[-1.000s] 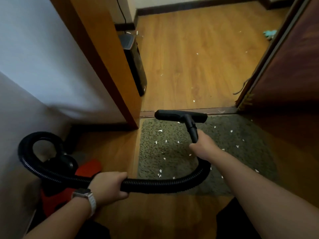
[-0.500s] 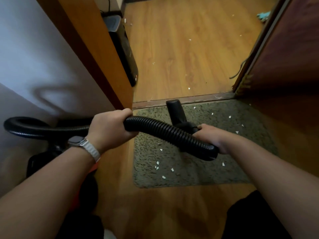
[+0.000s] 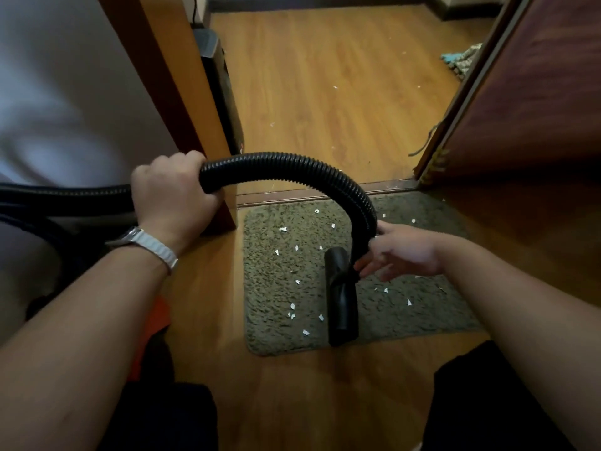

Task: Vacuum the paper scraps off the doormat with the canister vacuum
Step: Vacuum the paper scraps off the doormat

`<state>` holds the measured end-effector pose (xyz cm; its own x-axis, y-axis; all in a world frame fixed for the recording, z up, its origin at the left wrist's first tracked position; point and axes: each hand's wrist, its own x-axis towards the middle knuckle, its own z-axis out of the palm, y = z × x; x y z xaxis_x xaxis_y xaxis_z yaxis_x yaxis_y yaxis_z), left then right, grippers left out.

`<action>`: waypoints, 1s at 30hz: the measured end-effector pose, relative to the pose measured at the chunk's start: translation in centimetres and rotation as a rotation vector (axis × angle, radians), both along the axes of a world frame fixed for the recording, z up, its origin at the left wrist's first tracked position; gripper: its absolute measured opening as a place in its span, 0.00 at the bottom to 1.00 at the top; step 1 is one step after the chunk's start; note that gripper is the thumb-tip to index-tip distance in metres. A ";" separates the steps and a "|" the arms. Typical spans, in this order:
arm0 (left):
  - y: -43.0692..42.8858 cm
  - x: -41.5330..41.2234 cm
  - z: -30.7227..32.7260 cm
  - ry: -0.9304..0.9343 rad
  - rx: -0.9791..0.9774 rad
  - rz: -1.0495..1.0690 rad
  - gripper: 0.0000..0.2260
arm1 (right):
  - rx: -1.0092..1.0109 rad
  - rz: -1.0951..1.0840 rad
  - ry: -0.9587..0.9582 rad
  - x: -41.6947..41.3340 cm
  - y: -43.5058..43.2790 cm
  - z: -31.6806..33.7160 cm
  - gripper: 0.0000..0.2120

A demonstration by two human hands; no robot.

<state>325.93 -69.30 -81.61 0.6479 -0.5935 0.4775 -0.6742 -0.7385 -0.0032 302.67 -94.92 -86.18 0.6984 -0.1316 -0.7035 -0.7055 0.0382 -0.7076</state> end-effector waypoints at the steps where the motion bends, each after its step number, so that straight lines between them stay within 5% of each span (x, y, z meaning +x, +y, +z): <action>1: 0.0 0.1 -0.2 -0.019 -0.005 0.002 0.12 | -0.141 0.045 -0.001 0.5 0.7 -0.3 0.15; 7: -1.3 -2.1 -0.4 -0.070 -0.092 -0.262 0.29 | -0.424 -0.130 -0.153 2.1 2.2 0.2 0.09; 14: -4.1 -6.0 -2.1 -0.149 -0.117 -0.704 0.20 | -0.344 -0.284 -0.283 2.5 2.6 1.3 0.09; 16: -4.8 -7.1 -2.5 0.029 -0.082 -0.713 0.18 | -0.297 -0.292 -0.308 2.8 2.9 1.8 0.08; 20: -6.3 -8.7 -3.7 0.694 0.102 -0.487 0.27 | -0.194 -0.302 -0.342 3.6 3.7 2.5 0.09; 23: -7.2 -9.2 -4.9 1.066 0.058 -0.400 0.27 | -0.053 -0.341 -0.388 4.0 3.9 3.1 0.10; 26: -8.0 -9.9 -5.6 1.266 -0.007 -0.376 0.11 | 0.079 -0.367 -0.429 3.9 3.8 3.5 0.12; 30: -8.7 -10.7 -5.4 1.361 -0.068 -0.391 0.06 | 0.198 -0.439 -0.414 3.3 3.2 3.9 0.14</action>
<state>315.22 -78.03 -87.00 0.4199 -0.8406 -0.3421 -0.2797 -0.4785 0.8324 306.01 -91.75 -82.29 0.8283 -0.3631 -0.4267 -0.2634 0.4198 -0.8685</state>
